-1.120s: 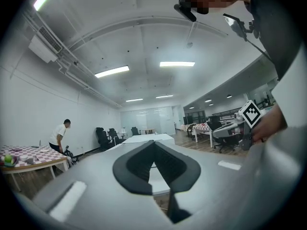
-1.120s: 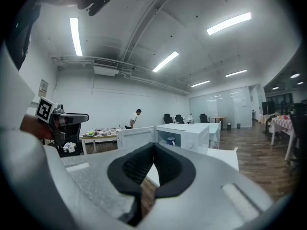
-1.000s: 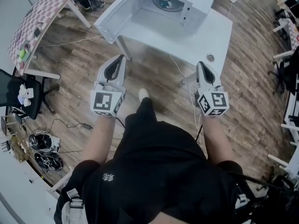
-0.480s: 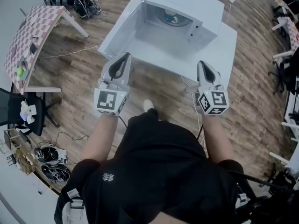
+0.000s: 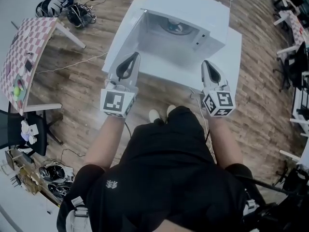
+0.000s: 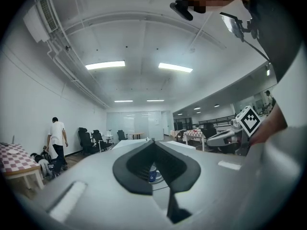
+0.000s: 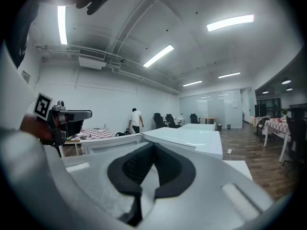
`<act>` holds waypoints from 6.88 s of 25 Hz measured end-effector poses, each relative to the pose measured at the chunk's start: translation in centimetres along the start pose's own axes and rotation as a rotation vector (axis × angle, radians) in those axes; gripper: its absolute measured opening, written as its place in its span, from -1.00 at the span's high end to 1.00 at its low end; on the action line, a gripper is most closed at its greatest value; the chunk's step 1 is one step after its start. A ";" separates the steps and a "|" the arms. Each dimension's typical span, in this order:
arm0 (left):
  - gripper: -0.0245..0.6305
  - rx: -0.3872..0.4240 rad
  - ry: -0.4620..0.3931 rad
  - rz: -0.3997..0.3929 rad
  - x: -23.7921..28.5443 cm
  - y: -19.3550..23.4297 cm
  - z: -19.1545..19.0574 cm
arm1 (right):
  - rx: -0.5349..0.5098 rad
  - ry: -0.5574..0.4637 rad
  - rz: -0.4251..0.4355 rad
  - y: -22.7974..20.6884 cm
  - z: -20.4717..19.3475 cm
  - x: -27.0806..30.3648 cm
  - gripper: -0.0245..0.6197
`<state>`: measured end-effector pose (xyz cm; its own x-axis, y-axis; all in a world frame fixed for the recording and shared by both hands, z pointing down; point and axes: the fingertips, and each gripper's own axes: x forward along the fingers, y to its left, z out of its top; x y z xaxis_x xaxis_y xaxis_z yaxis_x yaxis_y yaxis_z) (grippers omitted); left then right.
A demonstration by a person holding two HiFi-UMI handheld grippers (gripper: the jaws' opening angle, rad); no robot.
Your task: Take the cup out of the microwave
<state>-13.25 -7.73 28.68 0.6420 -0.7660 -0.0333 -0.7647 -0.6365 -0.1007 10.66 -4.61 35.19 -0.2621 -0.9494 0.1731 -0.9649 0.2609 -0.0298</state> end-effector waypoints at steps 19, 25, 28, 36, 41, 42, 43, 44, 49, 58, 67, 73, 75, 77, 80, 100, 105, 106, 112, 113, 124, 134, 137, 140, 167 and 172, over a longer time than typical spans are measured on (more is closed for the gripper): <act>0.92 0.005 0.011 0.018 8.5 2.3 -3.1 | -0.005 -0.007 0.032 -2.9 -2.0 11.4 0.92; 0.92 -0.008 0.032 0.012 12.2 3.2 -5.8 | -0.014 0.007 0.047 -4.3 -3.5 16.1 0.92; 0.91 -0.014 0.047 0.005 13.9 3.2 -8.1 | -0.022 0.017 0.054 -5.0 -4.5 18.0 0.92; 0.91 -0.053 0.106 -0.004 18.5 3.7 -12.6 | -0.044 0.061 0.076 -6.6 -7.7 23.3 0.92; 0.92 -0.060 0.129 -0.002 21.6 4.7 -14.4 | -0.050 0.093 0.075 -7.5 -10.0 26.7 0.92; 0.92 -0.058 0.131 -0.003 22.2 4.8 -14.8 | -0.051 0.096 0.079 -7.7 -10.4 27.3 0.92; 0.92 -0.055 0.134 -0.005 22.7 4.8 -15.1 | -0.054 0.097 0.082 -7.9 -10.8 27.8 0.91; 0.92 -0.052 0.140 -0.007 23.1 4.8 -15.5 | -0.057 0.099 0.086 -7.9 -11.2 28.3 0.90; 0.91 -0.050 0.166 -0.013 24.4 5.7 -17.4 | -0.068 0.099 0.086 -8.0 -12.9 30.8 0.78; 0.91 -0.061 0.187 -0.014 25.6 6.4 -19.4 | -0.083 0.118 0.106 -8.1 -14.8 33.5 0.26; 0.91 -0.073 0.201 -0.012 26.6 6.9 -20.6 | -0.064 0.124 0.105 -8.1 -15.8 35.9 -0.06; 0.91 -0.085 0.198 -0.010 27.1 7.4 -21.1 | -0.041 0.135 0.111 -8.1 -16.4 37.5 -0.14; 0.91 -0.083 0.199 -0.011 27.2 7.5 -21.2 | -0.036 0.136 0.111 -8.1 -16.6 38.0 -0.15; 0.91 -0.088 0.204 -0.010 27.3 7.6 -21.4 | -0.030 0.142 0.107 -8.2 -16.7 38.4 -0.16; 0.91 -0.098 0.206 -0.009 27.5 7.7 -21.5 | -0.024 0.146 0.101 -8.4 -17.0 39.0 -0.16; 0.92 -0.113 0.221 -0.006 27.6 8.8 -22.3 | -0.044 0.158 0.095 -8.6 -18.3 42.0 -0.29; 0.92 -0.106 0.228 -0.008 27.5 9.0 -22.2 | -0.065 0.164 0.090 -8.7 -18.4 42.3 -0.28; 0.91 -0.104 0.227 -0.009 27.5 9.0 -22.2 | -0.068 0.166 0.094 -8.7 -18.4 42.3 -0.28; 0.92 -0.107 0.230 -0.009 27.1 8.8 -22.0 | -0.090 0.173 0.125 -8.0 -18.5 41.9 -0.27; 0.91 -0.108 0.230 -0.007 27.1 8.9 -21.9 | -0.092 0.175 0.127 -7.9 -18.5 41.8 -0.27; 0.92 -0.078 0.211 -0.008 25.9 8.9 -20.1 | -0.084 0.163 0.123 -7.5 -17.2 40.0 -0.27; 0.92 -0.053 0.172 -0.020 24.2 8.4 -17.6 | -0.078 0.166 0.128 -6.4 -15.9 37.4 -0.27; 0.92 -0.049 0.163 -0.022 23.7 8.1 -17.2 | -0.075 0.164 0.128 -6.0 -15.7 36.6 -0.27; 0.91 -0.048 0.154 -0.020 22.8 8.1 -16.3 | -0.078 0.168 0.130 -5.3 -15.1 35.4 -0.27; 0.91 0.007 0.082 -0.002 15.8 4.9 -7.9 | -0.042 0.166 0.198 -2.4 -8.0 24.4 -0.27; 0.91 0.012 0.069 -0.003 15.5 4.6 -6.3 | -0.041 0.172 0.213 -2.8 -5.7 22.7 -0.27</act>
<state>-7.19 -23.08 33.97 0.6388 -0.7685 0.0355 -0.7615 -0.6382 -0.1129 7.49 -25.85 44.76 -0.4487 -0.8298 0.3319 -0.8861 0.4614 -0.0444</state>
